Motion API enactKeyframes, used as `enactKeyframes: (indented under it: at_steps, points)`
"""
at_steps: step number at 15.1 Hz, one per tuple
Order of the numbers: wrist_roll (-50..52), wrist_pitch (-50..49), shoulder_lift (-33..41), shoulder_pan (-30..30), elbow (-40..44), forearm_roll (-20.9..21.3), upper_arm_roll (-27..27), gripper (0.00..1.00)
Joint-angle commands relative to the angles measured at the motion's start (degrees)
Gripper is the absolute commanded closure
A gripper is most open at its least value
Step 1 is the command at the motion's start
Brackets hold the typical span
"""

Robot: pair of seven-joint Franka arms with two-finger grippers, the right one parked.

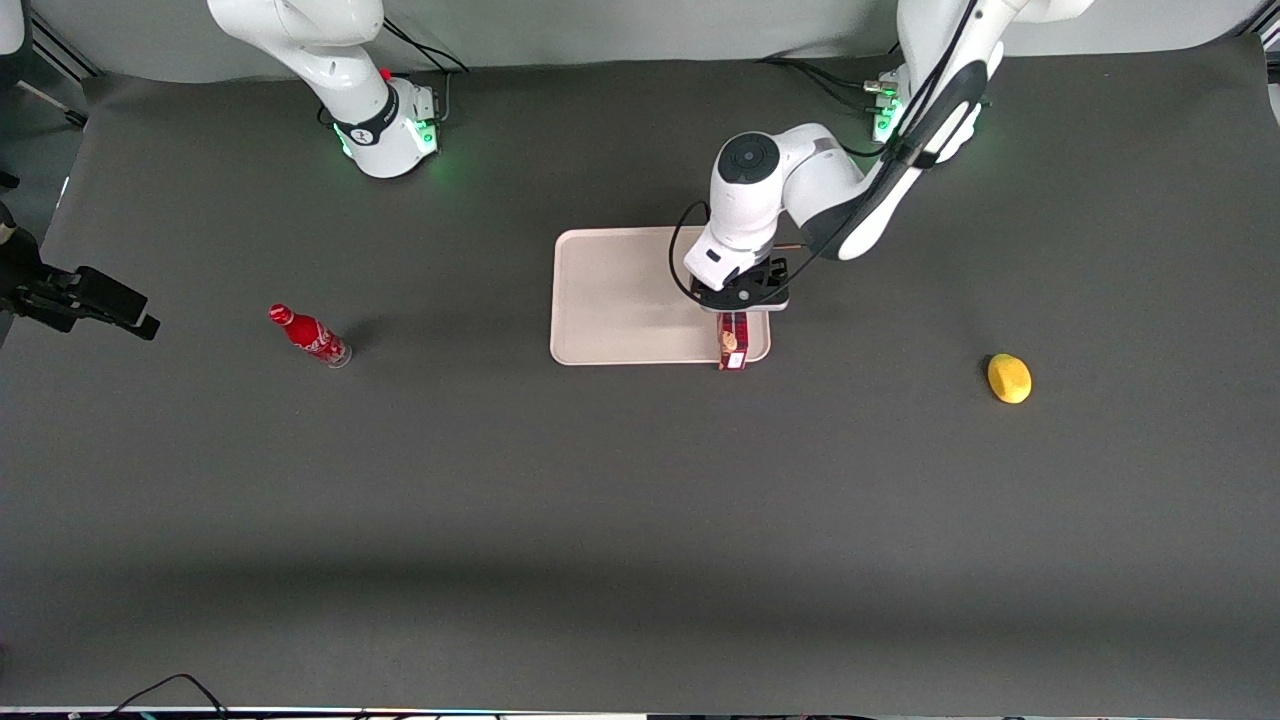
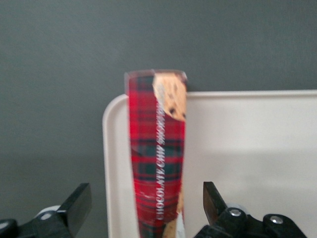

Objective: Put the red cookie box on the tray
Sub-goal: 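Lower the cookie box onto the tray's rim edge with the left gripper, then open the left gripper and release the box on the tray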

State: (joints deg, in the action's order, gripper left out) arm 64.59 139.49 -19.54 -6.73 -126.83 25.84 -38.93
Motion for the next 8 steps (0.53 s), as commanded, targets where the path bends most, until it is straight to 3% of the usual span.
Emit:
enactKeyframes:
  at_steps: [1,4,8]
  points:
    - [-7.95,-15.16,8.11,0.49,7.17,-4.54,-0.10,0.00]
    - [-25.77,-32.21,11.97,1.19,18.25,-15.52,3.22,0.00]
    - [-45.82,-41.13,21.28,1.28,20.75,-19.41,14.46,0.00]
